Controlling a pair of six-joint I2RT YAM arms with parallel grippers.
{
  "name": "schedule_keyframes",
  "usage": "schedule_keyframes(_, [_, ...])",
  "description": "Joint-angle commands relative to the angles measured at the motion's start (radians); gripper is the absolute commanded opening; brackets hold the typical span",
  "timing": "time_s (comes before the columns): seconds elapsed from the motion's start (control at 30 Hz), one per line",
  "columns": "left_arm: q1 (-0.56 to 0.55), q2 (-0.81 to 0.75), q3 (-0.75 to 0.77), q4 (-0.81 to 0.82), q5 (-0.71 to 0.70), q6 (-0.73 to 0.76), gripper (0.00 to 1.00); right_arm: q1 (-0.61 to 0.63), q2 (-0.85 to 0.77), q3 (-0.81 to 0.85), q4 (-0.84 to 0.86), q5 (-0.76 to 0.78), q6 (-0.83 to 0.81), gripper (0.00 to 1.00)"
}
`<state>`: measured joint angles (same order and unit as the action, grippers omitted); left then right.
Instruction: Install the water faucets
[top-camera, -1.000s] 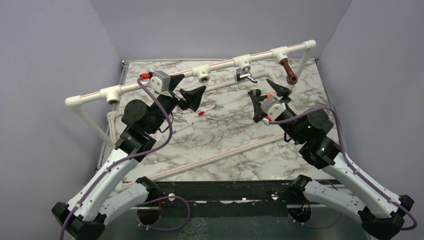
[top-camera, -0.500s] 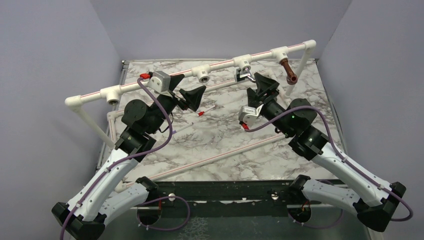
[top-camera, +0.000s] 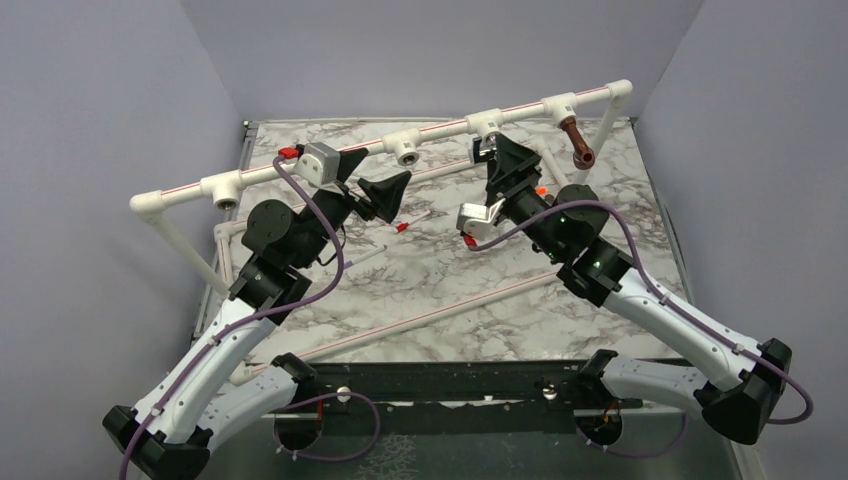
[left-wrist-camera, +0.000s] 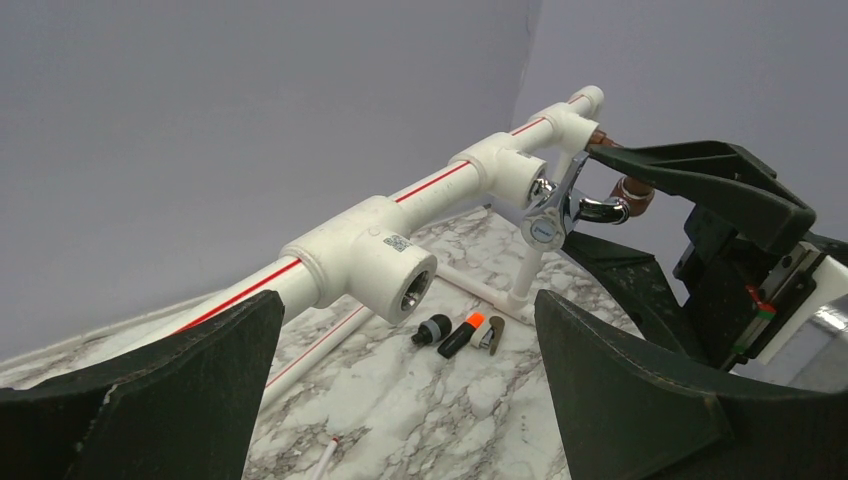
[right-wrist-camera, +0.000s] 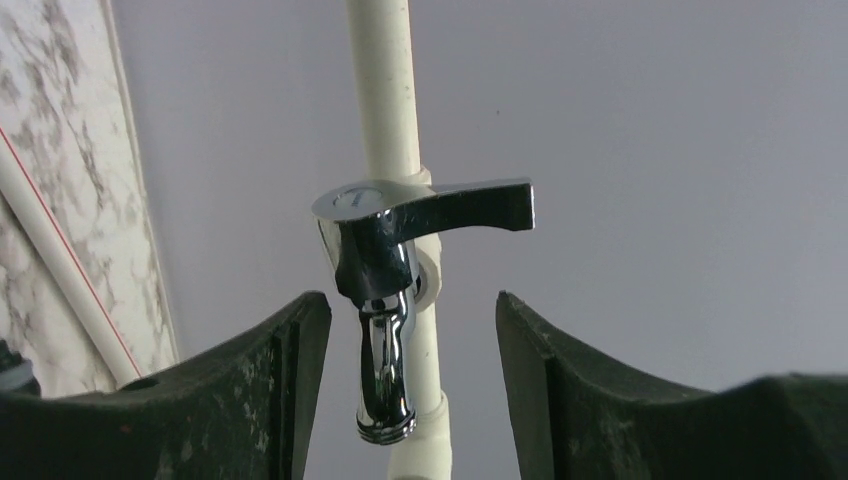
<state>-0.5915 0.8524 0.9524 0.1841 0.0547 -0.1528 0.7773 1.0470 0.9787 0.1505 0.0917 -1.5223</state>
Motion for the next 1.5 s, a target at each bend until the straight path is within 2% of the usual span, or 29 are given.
schedule_keyframes(0.0, [-0.005,-0.018,-0.007,0.005,-0.017,0.010,0.97,0.000,0.045,0.048,0.037,0.095,-0.117,0.65])
schedule_keyframes(0.17, [-0.010,-0.021,-0.008,0.005,-0.019,0.012,0.97,0.001,0.075,0.055,0.056,0.108,-0.115,0.60])
schedule_keyframes(0.27, [-0.011,-0.021,-0.007,0.005,-0.019,0.012,0.97,0.000,0.094,0.069,0.057,0.122,-0.101,0.52])
schedule_keyframes(0.37, [-0.011,-0.023,-0.007,0.005,-0.021,0.012,0.97,0.000,0.102,0.072,0.075,0.115,-0.074,0.37])
schedule_keyframes(0.53, [-0.012,-0.023,-0.009,0.005,-0.021,0.013,0.97,0.001,0.104,0.065,0.115,0.100,0.052,0.02])
schedule_keyframes(0.57, [-0.013,-0.023,-0.009,0.005,-0.021,0.013,0.97,0.000,0.104,0.059,0.126,0.098,0.088,0.01])
schedule_keyframes(0.7, [-0.013,-0.023,-0.009,0.005,-0.024,0.014,0.97,0.001,0.093,0.003,0.244,0.076,0.259,0.01])
schedule_keyframes(0.87, [-0.013,-0.022,-0.009,0.005,-0.026,0.015,0.97,0.001,0.076,-0.047,0.412,0.093,0.588,0.01])
schedule_keyframes(1.13, [-0.013,-0.016,-0.010,0.005,-0.027,0.016,0.97,0.000,0.069,-0.149,0.720,0.297,1.132,0.01])
schedule_keyframes(1.37, [-0.013,-0.014,-0.012,0.005,-0.027,0.016,0.97,0.001,0.086,-0.167,0.777,0.496,1.598,0.01])
schedule_keyframes(1.47, [-0.013,-0.014,-0.012,0.005,-0.029,0.016,0.97,0.000,0.088,-0.163,0.766,0.519,1.727,0.01])
